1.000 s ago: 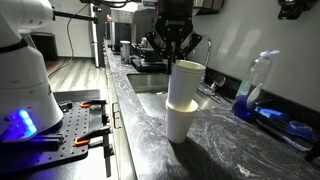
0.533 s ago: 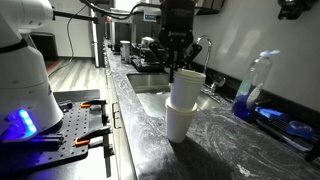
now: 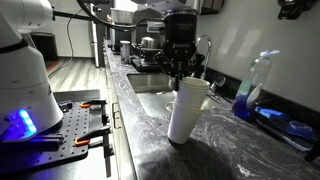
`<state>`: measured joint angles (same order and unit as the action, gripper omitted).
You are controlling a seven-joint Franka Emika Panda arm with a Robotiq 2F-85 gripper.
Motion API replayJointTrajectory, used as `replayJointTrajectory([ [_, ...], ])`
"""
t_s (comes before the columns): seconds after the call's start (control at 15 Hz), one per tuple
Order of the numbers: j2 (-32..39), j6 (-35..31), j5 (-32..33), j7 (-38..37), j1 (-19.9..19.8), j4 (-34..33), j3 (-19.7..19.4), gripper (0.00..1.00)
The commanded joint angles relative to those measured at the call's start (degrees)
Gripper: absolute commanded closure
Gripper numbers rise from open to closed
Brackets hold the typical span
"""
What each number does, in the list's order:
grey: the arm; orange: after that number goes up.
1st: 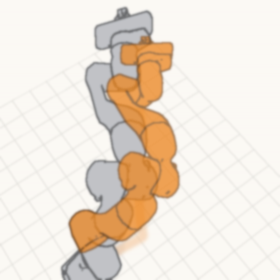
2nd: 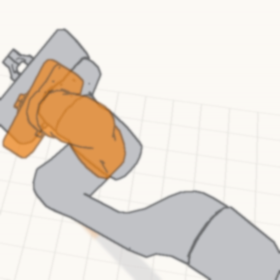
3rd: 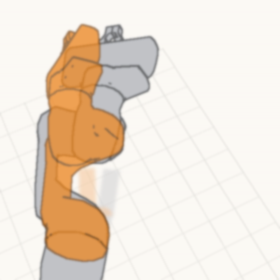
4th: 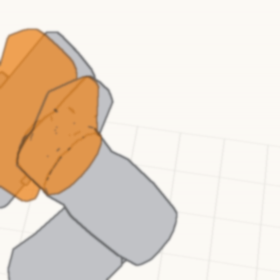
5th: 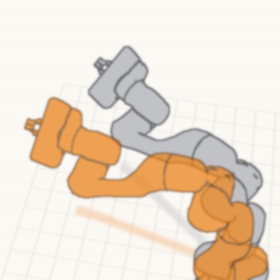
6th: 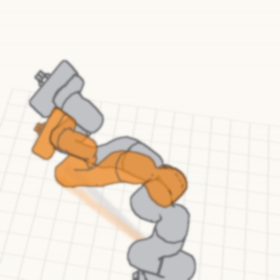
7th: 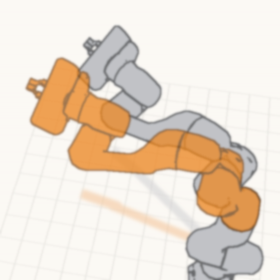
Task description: Pick up the cup from the bowl and put it in the other cups
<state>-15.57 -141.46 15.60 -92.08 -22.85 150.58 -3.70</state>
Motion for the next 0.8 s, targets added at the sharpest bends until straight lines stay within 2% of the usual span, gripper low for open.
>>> replayJointTrajectory([
  [0.0, 1.0, -3.1, 0.2, -1.3, 0.8, 1.0, -1.1, 0.99],
  [0.73, 0.6, -3.7, -1.3, -0.2, 0.8, 3.3, -3.4, 0.99],
])
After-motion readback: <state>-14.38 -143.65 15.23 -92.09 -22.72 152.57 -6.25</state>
